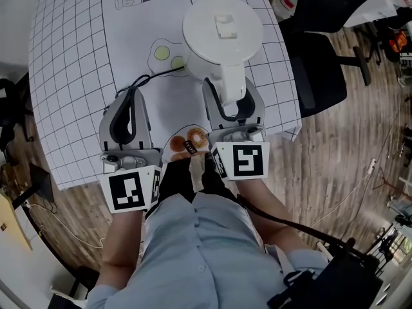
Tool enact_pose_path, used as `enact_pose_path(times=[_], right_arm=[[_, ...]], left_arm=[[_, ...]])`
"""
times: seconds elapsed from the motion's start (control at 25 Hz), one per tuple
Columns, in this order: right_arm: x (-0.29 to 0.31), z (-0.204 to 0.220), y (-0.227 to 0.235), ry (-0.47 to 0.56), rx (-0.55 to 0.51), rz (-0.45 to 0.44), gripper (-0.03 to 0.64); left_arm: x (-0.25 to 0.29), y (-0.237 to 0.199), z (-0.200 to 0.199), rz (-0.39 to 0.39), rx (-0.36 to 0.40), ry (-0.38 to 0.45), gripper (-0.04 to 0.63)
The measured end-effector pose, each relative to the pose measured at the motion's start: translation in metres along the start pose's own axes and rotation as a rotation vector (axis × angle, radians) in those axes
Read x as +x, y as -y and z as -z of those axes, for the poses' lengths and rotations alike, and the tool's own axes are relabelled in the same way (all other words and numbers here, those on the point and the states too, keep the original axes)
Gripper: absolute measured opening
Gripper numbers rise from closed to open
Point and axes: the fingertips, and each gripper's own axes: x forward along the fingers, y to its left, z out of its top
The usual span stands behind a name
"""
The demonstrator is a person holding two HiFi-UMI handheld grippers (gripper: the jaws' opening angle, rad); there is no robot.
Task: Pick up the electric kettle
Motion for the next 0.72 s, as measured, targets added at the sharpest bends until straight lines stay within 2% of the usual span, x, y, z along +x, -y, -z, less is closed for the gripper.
enact_pose_path(times=[0.12, 0.72], right_arm=[[0.000, -0.001, 0.005, -0.002, -0.004, 0.018, 0.195], [-0.007, 0.003, 0.019, -0.030, -0.021, 0.050, 0.120]], left_arm=[[0.001, 0.000, 0.000, -0.003, -0.004, -0.001, 0.000], [-0.002, 0.005, -0.009, -0.015, 0.005, 0.020, 0.000]])
